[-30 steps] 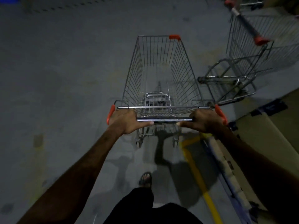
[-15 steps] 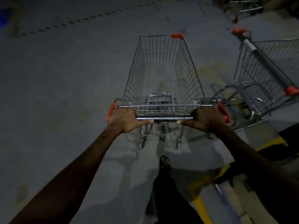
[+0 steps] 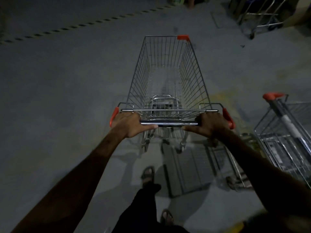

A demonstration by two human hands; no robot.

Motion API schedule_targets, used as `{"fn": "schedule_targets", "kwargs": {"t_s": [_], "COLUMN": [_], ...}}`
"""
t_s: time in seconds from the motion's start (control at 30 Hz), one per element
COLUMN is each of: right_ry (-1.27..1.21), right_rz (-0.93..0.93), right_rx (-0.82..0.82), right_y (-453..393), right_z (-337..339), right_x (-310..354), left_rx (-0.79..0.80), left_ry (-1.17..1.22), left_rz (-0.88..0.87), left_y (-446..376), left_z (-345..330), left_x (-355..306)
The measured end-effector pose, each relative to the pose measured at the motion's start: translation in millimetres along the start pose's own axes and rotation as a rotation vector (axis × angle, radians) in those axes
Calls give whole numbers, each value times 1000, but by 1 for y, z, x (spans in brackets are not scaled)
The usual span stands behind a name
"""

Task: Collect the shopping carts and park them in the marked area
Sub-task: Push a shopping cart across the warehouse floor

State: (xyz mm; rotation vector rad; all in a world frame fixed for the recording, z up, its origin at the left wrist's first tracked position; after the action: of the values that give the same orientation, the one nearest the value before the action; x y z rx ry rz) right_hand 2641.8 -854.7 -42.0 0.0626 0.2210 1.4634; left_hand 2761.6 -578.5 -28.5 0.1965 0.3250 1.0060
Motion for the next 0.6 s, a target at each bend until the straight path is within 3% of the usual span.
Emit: {"fn": "schedule_targets", "kwargs": {"t_s": [0.6], "right_ry": [39], "right_rz": [-59], "right_rx": [-14], "right_y": [-445], "right_z": [64], "right_x": [-157], "left_rx": [0], "left_ry": [-18], "left_rz": [-104], "left_y": [-469], "left_z": [161], "left_x": [47]}}
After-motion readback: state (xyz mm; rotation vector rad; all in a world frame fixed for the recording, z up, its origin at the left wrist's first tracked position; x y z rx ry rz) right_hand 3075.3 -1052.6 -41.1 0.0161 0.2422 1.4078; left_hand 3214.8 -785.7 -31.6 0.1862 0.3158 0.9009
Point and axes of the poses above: each hand's wrist, its own y-axis away from the middle knuckle, its own z-axis out of the back of the hand, x = y × z, the point moved 8 cm from there along -y, towards the middle knuckle, and after that the axes turned 7 degrees about y, right-handed, at the moved point
